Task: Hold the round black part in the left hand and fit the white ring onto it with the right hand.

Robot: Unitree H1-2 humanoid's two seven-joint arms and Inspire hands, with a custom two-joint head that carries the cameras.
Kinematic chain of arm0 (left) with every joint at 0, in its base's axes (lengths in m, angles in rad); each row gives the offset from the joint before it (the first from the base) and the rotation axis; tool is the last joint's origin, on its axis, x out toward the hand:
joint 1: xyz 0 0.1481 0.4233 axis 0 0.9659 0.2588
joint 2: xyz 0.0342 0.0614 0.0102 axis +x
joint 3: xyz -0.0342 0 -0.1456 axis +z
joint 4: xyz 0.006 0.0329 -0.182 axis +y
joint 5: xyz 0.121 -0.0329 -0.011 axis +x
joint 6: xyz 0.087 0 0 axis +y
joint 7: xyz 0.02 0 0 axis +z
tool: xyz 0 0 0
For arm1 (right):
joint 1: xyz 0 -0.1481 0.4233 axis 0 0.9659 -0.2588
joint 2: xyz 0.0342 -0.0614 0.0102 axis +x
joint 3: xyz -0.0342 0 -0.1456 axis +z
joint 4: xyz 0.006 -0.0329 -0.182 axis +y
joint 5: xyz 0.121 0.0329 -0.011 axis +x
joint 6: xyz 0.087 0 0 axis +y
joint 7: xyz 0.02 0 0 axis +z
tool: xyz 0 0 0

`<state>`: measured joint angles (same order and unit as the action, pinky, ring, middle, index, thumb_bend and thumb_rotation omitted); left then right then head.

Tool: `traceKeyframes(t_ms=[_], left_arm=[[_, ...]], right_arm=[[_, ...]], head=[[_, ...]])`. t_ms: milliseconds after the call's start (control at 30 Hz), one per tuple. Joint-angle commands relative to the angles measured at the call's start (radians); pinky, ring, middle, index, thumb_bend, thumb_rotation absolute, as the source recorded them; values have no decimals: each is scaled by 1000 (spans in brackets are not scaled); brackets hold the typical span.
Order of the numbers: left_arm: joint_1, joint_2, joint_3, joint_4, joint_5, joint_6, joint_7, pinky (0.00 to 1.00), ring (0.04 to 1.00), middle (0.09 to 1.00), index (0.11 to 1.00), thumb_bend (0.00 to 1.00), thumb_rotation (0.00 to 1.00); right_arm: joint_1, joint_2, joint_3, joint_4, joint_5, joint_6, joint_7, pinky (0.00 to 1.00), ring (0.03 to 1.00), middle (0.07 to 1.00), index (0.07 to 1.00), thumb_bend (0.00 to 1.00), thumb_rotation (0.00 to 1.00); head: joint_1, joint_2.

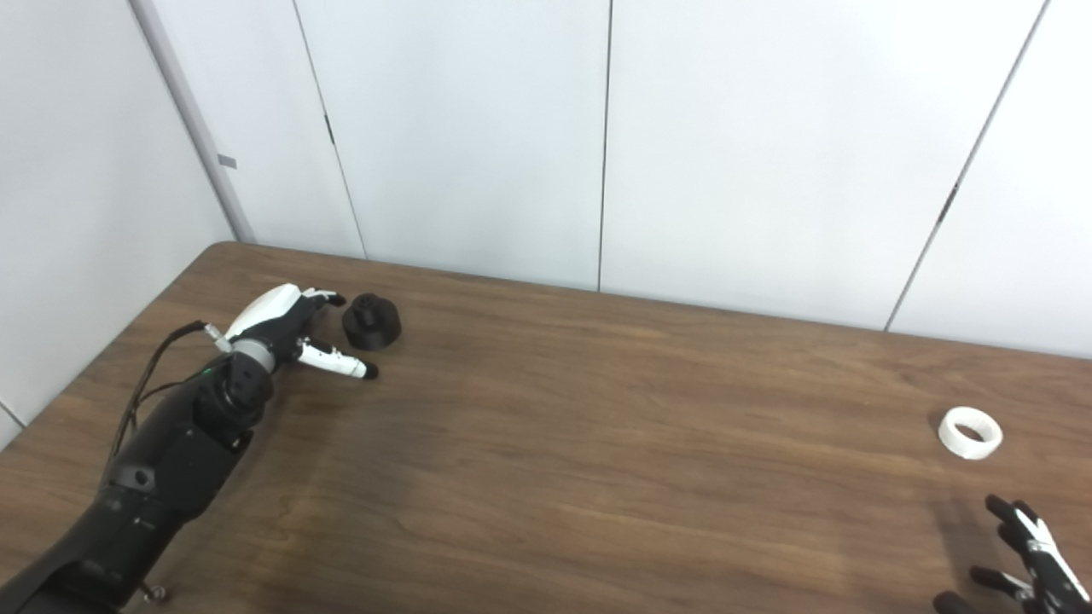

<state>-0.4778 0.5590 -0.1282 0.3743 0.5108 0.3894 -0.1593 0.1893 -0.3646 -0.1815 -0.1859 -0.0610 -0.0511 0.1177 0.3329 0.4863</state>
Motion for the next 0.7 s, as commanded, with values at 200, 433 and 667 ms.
traceKeyframes(t_ms=[200, 433, 667], left_arm=[[-68, -10, -27, 14, -11, -36, -2, 1000, 1000, 1000, 869, 1000, 250], [-89, -17, -53, 29, -2, -29, -4, 1000, 1000, 1000, 864, 1000, 247], [-91, -10, -67, 30, 2, -33, 3, 1000, 1000, 1000, 827, 985, 203]], right_arm=[[15, -9, -7, -29, -5, 19, -5, 808, 965, 1000, 911, 649, 572], [17, -8, -5, -35, -24, 17, -9, 850, 979, 1000, 908, 643, 585], [14, -7, -8, -29, -15, 5, -6, 845, 975, 1000, 902, 641, 576]], head=[[-2, 4], [-6, 5], [-3, 6]])
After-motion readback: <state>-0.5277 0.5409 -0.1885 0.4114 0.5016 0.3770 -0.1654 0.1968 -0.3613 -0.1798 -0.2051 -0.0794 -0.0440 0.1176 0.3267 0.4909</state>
